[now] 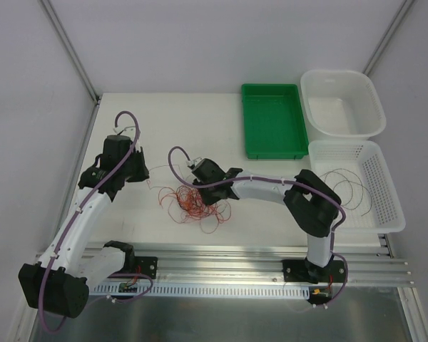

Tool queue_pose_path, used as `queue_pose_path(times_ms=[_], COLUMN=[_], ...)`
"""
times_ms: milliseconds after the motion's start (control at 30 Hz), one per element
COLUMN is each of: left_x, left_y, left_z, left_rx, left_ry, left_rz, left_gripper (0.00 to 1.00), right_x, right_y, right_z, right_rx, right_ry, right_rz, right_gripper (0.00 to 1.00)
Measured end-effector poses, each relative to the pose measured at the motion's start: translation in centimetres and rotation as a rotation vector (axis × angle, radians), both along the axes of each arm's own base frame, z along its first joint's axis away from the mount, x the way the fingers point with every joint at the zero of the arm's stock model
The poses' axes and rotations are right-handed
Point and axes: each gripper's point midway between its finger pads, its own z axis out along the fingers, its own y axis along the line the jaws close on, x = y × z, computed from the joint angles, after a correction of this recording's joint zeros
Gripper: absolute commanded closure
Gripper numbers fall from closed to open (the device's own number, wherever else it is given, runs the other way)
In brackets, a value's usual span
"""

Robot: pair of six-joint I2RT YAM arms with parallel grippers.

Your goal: Untangle the cables

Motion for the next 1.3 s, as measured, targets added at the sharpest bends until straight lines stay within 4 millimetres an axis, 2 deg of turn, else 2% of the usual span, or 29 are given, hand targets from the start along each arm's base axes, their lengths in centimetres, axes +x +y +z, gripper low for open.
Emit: queue_pose_path(times_ms=[33, 100, 200, 233, 367, 433, 500, 567, 633, 667, 733, 833, 867, 933, 1000, 1100, 1167, 1200, 1233, 1300], left_x=[0.0, 0.0, 0.1, 0.2, 0.1, 0.2, 0.2, 0.2, 0.3, 0.3, 0.3, 0.2, 0.1, -0.1, -0.3, -0.1, 0.1, 0.2, 0.4, 0.4], left_y=[0.2, 0.7, 1.7, 2.2, 3.9, 4.9, 5.7, 6.2, 6.0, 5.9, 6.4, 7.8, 8.3, 8.9, 9.0, 7.9, 6.3, 5.3, 4.2, 1.8], left_z=[0.0, 0.2, 0.6, 0.8, 1.0, 1.1, 1.1, 1.1, 1.2, 1.1, 1.1, 0.9, 0.8, 0.6, 0.5, 0.2, 0.0, 0.1, 0.2, 0.2], left_rx=[0.005, 0.024, 0.061, 0.076, 0.132, 0.153, 0.167, 0.166, 0.146, 0.140, 0.135, 0.151, 0.162, 0.170, 0.171, 0.130, 0.071, 0.034, -0.008, -0.097], left_ry=[-0.003, -0.015, -0.039, -0.048, -0.061, -0.065, -0.065, -0.063, -0.064, -0.063, -0.059, -0.046, -0.040, -0.029, -0.019, -0.008, 0.000, -0.002, -0.009, -0.012], left_rz=[0.006, 0.027, 0.069, 0.088, 0.158, 0.197, 0.230, 0.253, 0.247, 0.249, 0.268, 0.322, 0.343, 0.367, 0.371, 0.324, 0.255, 0.210, 0.157, 0.058], left_gripper=[1.00, 1.00, 1.00, 1.00, 1.00, 1.00, 1.00, 1.00, 1.00, 1.00, 1.00, 1.00, 1.00, 1.00, 1.00, 0.99, 0.87, 0.78, 0.57, 0.36], right_x=[0.2, 0.5, 1.1, 1.3, 1.7, 1.6, 0.9, 0.0, -0.6, -0.7, -0.1, 1.2, 1.5, 1.4, 0.9, 0.5, 0.0, -0.5, -1.1, -2.0], right_y=[0.0, -0.5, -1.6, -2.0, -4.8, -7.0, -9.4, -11.7, -13.2, -13.9, -15.3, -17.7, -18.9, -20.2, -20.4, -18.7, -16.9, -16.1, -15.0, -13.2], right_z=[0.2, 0.9, 3.9, 5.8, 16.4, 22.5, 27.7, 31.4, 32.8, 32.7, 30.7, 25.8, 23.3, 20.2, 18.2, 16.5, 15.6, 15.3, 15.1, 15.4], right_rx=[0.000, -0.010, -0.005, 0.012, 0.143, 0.245, 0.351, 0.451, 0.497, 0.499, 0.453, 0.330, 0.275, 0.213, 0.170, 0.148, 0.153, 0.156, 0.161, 0.178], right_ry=[-0.008, -0.031, -0.092, -0.124, -0.319, -0.441, -0.541, -0.606, -0.634, -0.642, -0.630, -0.569, -0.531, -0.464, -0.390, -0.297, -0.247, -0.229, -0.211, -0.190], right_rz=[-0.002, -0.006, -0.016, -0.021, -0.062, -0.106, -0.148, -0.182, -0.206, -0.224, -0.270, -0.370, -0.406, -0.430, -0.419, -0.359, -0.298, -0.264, -0.219, -0.150], right_gripper=[0.99, 0.99, 0.99, 0.99, 0.99, 0.99, 0.99, 0.99, 0.99, 0.99, 0.99, 0.99, 0.99, 0.99, 0.99, 0.99, 0.99, 0.99, 0.99, 0.99])
